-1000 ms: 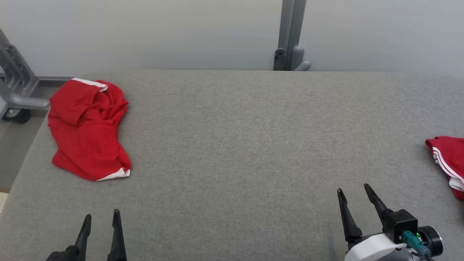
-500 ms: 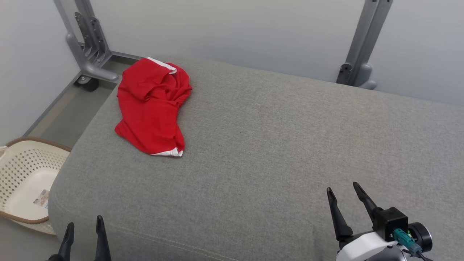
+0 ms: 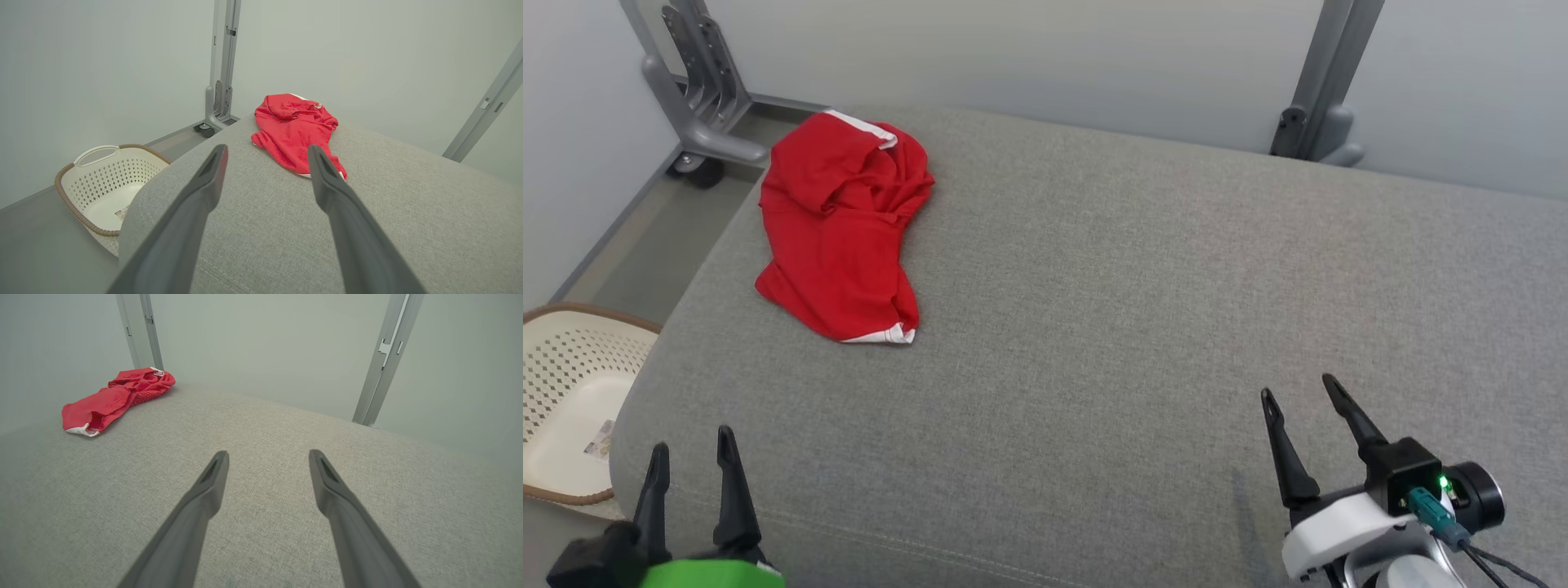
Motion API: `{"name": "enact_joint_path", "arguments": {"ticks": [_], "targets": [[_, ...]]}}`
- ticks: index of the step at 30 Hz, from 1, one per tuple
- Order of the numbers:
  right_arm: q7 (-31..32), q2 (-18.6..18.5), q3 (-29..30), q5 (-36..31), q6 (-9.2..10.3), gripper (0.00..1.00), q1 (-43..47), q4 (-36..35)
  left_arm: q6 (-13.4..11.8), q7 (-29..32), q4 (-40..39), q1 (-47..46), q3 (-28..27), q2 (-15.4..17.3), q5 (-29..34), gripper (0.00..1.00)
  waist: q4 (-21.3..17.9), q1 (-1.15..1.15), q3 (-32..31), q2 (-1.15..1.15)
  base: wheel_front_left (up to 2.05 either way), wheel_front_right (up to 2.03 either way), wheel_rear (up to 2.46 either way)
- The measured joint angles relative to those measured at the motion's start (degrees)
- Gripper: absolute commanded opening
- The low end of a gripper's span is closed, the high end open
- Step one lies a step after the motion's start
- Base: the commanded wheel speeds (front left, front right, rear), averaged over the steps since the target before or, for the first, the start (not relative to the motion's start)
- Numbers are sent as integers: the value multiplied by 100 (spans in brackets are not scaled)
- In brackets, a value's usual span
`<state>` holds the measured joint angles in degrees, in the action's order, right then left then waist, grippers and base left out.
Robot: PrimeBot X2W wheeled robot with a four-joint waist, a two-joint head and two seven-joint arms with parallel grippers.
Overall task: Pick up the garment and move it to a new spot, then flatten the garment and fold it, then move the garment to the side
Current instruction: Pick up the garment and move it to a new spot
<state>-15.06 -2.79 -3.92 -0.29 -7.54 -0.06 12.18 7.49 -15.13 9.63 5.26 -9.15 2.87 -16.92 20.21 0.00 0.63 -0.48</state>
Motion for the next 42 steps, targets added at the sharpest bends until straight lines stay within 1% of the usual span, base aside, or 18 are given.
{"name": "enact_joint_path", "arguments": {"ticks": [6, 10, 14, 18, 22, 26, 27, 28, 29, 33, 35, 37, 39, 42], "targets": [[0, -74, 92, -314, 0, 100, -561, -160, 0, 0, 279, -1045, 107, 37, -94, 100, -160, 0, 674, 0, 0, 0, 0], [0, -200, 185, -400, 0, 100, -798, -255, 0, 0, 802, -1874, 264, 138, -291, 100, -263, 0, 1257, 0, 0, 0, 0], [0, -277, 253, -445, 0, 100, -975, -314, 0, 19, 1882, -2666, 568, 186, -958, 100, -373, 0, 1828, 0, 0, 0, 0], [0, -298, 313, -475, 0, 100, -1169, -388, 0, 120, 2672, -3515, 875, 471, -1354, 100, -497, 0, 2347, 0, 0, 0, 0], [0, -315, 332, -494, 0, 100, -1290, -450, 0, 129, 3390, -4079, 1022, 671, -1636, 100, -640, 1, 2780, 0, 0, 0, 0], [-18, -257, 356, -493, -1, 100, -1369, -519, 8, 144, 4102, -4391, 1068, 909, -1745, 100, -847, 0, 3046, 0, 0, 0, 0], [-19, -233, 358, -488, -1, 100, -1386, -525, 8, 141, 4233, -4476, 1088, 975, -1757, 58, -909, 0, 3084, 0, 0, 0, 0], [-20, -215, 356, -483, -1, 100, -1396, -524, 7, 102, 4326, -4508, 1102, 1013, -1771, 32, -968, 0, 3110, 0, 0, 0, 0], [-24, -198, 363, -465, 0, 100, -1396, -522, 8, 90, 4399, -4528, 1116, 1057, -1794, 0, -1026, 0, 3124, 0, 0, 0, 0], [-22, -129, 378, -398, 0, 100, -1331, -425, -10, 43, 4552, -4523, 1236, 1193, -1869, 0, -1197, 0, 3026, 0, 0, 0, 0], [-18, -99, 371, -371, 0, 100, -1255, -345, -23, 33, 4484, -4455, 1328, 1225, -1866, 0, -1254, 0, 2913, 0, 0, 0, 0], [-16, -66, 356, -328, 0, 100, -1173, -270, -23, 9, 4236, -4336, 1483, 1191, -1813, 0, -1293, 1, 2776, 0, 0, 0, 0], [-13, -45, 335, -303, 0, 100, -1085, -194, -18, 14, 3867, -4187, 1673, 1091, -1797, 0, -1316, 1, 2617, 0, 0, 0, 0], [-9, -23, 275, -201, 0, 100, -950, -137, 1, 26, 3119, -3973, 1935, 991, -1826, 0, -1335, 0, 2334, 0, 0, 0, 0]]}}
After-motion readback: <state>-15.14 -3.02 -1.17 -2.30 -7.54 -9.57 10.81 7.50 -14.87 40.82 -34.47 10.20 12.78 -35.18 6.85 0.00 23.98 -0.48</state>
